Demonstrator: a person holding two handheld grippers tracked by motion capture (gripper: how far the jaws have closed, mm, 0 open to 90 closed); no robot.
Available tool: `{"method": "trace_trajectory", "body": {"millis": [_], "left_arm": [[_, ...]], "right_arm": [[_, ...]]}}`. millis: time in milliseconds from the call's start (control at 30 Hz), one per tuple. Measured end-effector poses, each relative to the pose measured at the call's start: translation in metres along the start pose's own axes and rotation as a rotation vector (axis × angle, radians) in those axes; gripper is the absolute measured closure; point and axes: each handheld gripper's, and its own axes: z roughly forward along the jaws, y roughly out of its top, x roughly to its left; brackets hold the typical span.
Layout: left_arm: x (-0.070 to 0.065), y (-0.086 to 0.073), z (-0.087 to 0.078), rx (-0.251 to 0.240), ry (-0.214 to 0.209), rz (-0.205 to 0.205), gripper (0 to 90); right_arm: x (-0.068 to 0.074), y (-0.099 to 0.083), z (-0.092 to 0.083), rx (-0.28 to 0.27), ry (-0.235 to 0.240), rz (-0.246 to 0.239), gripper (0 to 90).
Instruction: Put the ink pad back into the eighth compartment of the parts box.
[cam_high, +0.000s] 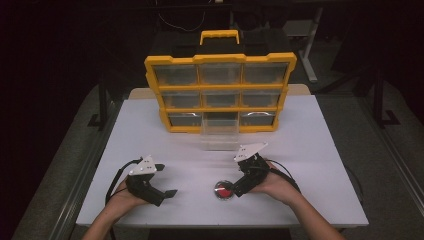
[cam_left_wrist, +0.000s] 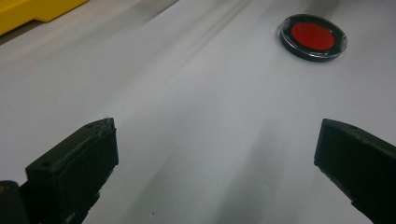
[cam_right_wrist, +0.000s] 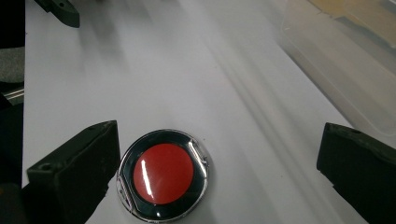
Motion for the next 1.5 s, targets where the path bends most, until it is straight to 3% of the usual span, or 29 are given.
{"method": "trace_trajectory", "body": {"millis": [1500], "left_arm": [[0.000,-0.003,0.000,-0.006,0.010,0.000,0.0]], "right_arm": [[0.022,-0.007,0.029,0.116,0.066,-0.076,0.0]]}}
